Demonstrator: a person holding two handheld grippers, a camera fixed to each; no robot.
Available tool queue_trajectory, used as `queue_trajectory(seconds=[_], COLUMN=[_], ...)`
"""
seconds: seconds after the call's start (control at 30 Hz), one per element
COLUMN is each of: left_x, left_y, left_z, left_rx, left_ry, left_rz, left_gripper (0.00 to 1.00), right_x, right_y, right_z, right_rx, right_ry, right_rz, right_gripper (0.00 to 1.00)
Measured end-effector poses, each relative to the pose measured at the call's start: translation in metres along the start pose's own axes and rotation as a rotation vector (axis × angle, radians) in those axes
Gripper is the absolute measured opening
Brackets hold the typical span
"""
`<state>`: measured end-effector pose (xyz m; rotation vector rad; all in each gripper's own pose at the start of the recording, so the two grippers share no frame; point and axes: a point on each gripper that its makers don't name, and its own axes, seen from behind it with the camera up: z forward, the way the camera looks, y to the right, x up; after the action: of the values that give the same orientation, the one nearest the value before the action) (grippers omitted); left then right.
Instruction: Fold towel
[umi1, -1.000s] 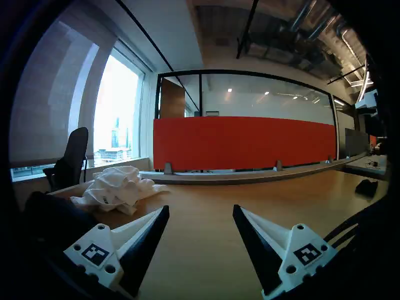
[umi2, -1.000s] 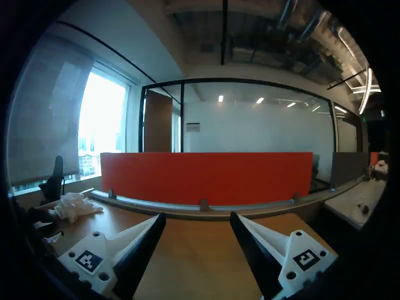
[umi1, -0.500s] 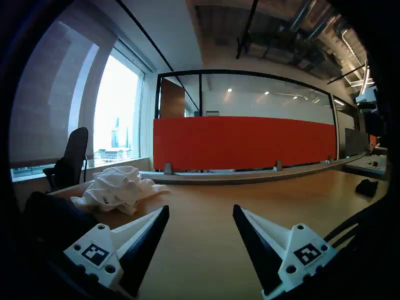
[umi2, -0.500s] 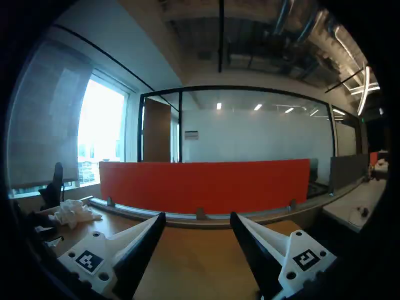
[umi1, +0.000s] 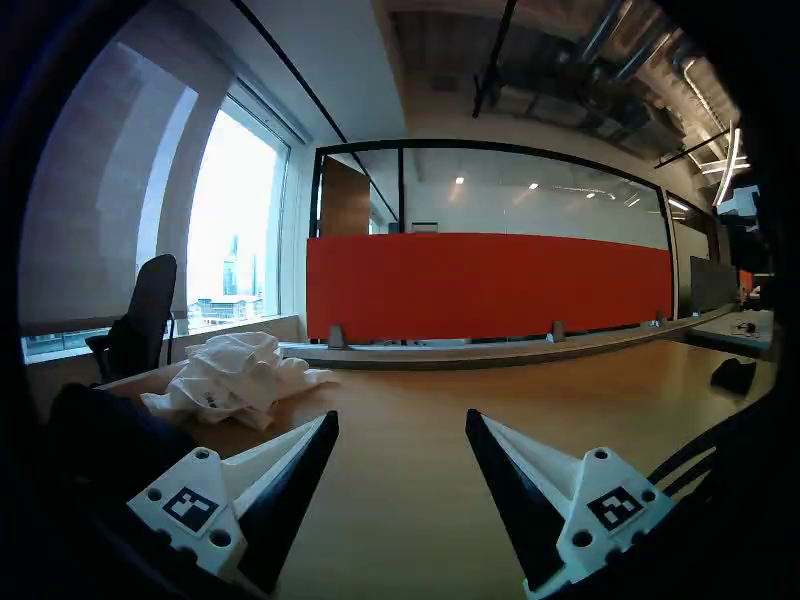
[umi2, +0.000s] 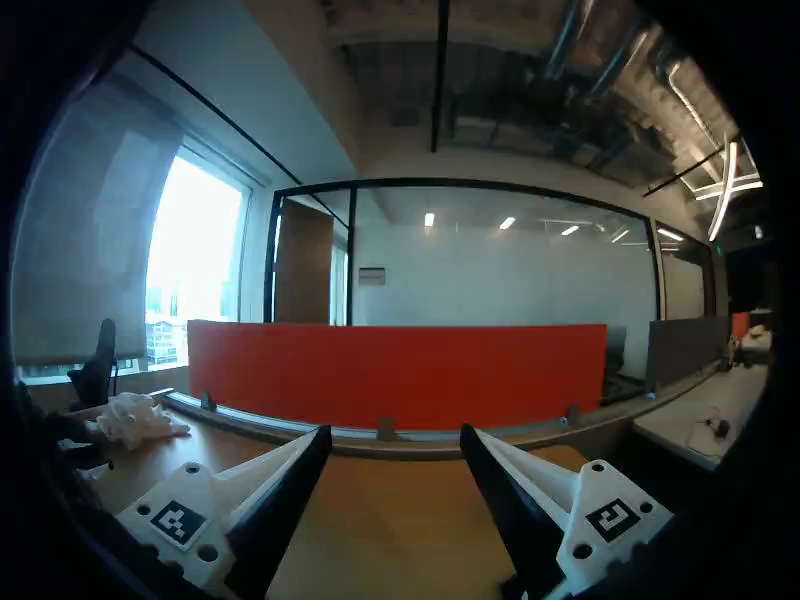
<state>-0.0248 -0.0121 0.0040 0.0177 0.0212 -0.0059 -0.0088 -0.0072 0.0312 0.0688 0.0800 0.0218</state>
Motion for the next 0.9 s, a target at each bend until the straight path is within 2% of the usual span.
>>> queue_trajectory(seconds=[0.57, 0.77, 0.9], left_x=[0.000, 0.000, 0.000], left_y=[0.001, 0.001, 0.001], left_z=[0.000, 0.000, 0.000], left_rx=[0.000, 0.000, 0.000], left_ry=[0.000, 0.000, 0.000], left_rz=[0.000, 0.000, 0.000], left_gripper=[0.94, 0.94, 0.94], right_x=[-0.090, -0.123, -0.134], right_y=[0.016, 0.019, 0.018], right_z=[-0.010, -0.015, -0.018], right_rx=[-0.033, -0.039, -0.035], right_ry=[-0.019, -0.026, -0.027], right_rz=[0.062, 0.066, 0.068], right_gripper=[0.99, 0.99, 0.99])
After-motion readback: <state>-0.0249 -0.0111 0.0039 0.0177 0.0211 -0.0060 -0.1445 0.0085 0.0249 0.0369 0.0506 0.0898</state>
